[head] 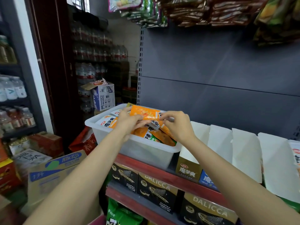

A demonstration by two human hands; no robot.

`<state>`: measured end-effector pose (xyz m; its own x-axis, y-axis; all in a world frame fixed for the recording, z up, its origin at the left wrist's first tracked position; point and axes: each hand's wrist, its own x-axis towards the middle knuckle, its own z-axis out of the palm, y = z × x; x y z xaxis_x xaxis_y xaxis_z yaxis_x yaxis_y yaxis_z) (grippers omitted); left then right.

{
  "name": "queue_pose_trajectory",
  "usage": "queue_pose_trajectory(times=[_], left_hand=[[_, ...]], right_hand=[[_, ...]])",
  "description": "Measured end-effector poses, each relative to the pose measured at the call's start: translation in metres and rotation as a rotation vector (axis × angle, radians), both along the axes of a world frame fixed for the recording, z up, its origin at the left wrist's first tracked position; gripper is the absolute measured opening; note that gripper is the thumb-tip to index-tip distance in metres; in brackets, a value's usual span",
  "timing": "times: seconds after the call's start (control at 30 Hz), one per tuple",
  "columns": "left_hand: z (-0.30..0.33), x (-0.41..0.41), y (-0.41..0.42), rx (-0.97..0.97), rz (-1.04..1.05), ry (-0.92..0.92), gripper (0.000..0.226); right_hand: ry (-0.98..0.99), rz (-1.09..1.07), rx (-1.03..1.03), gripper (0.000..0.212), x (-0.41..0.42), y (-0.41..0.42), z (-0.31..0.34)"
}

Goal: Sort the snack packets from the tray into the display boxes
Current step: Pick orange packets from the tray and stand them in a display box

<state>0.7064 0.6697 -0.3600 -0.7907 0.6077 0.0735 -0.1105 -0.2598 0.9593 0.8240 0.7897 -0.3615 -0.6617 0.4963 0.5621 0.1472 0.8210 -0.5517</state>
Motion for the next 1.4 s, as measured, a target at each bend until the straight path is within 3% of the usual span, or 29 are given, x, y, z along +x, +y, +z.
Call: queue_pose_trajectory(times=[0.07, 0.13, 0.2, 0.27, 0.6, 0.87, 1.07, 1.2, 1.4], left_hand=[[0.001, 0.011, 0.002, 0.077, -0.004, -0.029, 0.048], [0.002, 0.027, 0.007, 0.1, -0.029, -0.021, 0.046], [0.001, 0.044, 0.018, 0.115, -0.076, -0.004, 0.048], [-0.001, 0.06, 0.033, 0.127, -0.114, 0.028, 0.051], [-0.004, 0.162, 0.128, -0.091, -0.237, 0.642, 0.043], [-0.003, 0.241, 0.19, -0.196, -0.277, 1.085, 0.047], [-0.004, 0.27, 0.217, -0.351, -0.38, 1.341, 0.06], [-0.009, 0.271, 0.231, -0.494, -0.324, 1.498, 0.061], [-0.013, 0.269, 0.237, -0.545, -0.319, 1.506, 0.057]], right_hand=[[0.051, -0.078, -0.097, 0.04, 0.008, 0.006, 0.001], [0.13, -0.102, -0.425, 0.064, 0.023, 0.012, 0.006], [0.24, -0.024, -0.746, 0.054, 0.044, 0.021, 0.01], [0.334, 0.084, -0.861, 0.031, 0.068, 0.029, 0.011], [0.64, -0.149, -0.689, 0.021, 0.211, 0.086, 0.022], [0.654, -0.404, -0.481, 0.018, 0.297, 0.126, 0.034], [0.49, -0.563, -0.268, 0.026, 0.331, 0.153, 0.037], [0.347, -0.569, -0.209, 0.028, 0.336, 0.16, 0.028], [0.182, -0.53, -0.197, 0.012, 0.329, 0.168, 0.01]])
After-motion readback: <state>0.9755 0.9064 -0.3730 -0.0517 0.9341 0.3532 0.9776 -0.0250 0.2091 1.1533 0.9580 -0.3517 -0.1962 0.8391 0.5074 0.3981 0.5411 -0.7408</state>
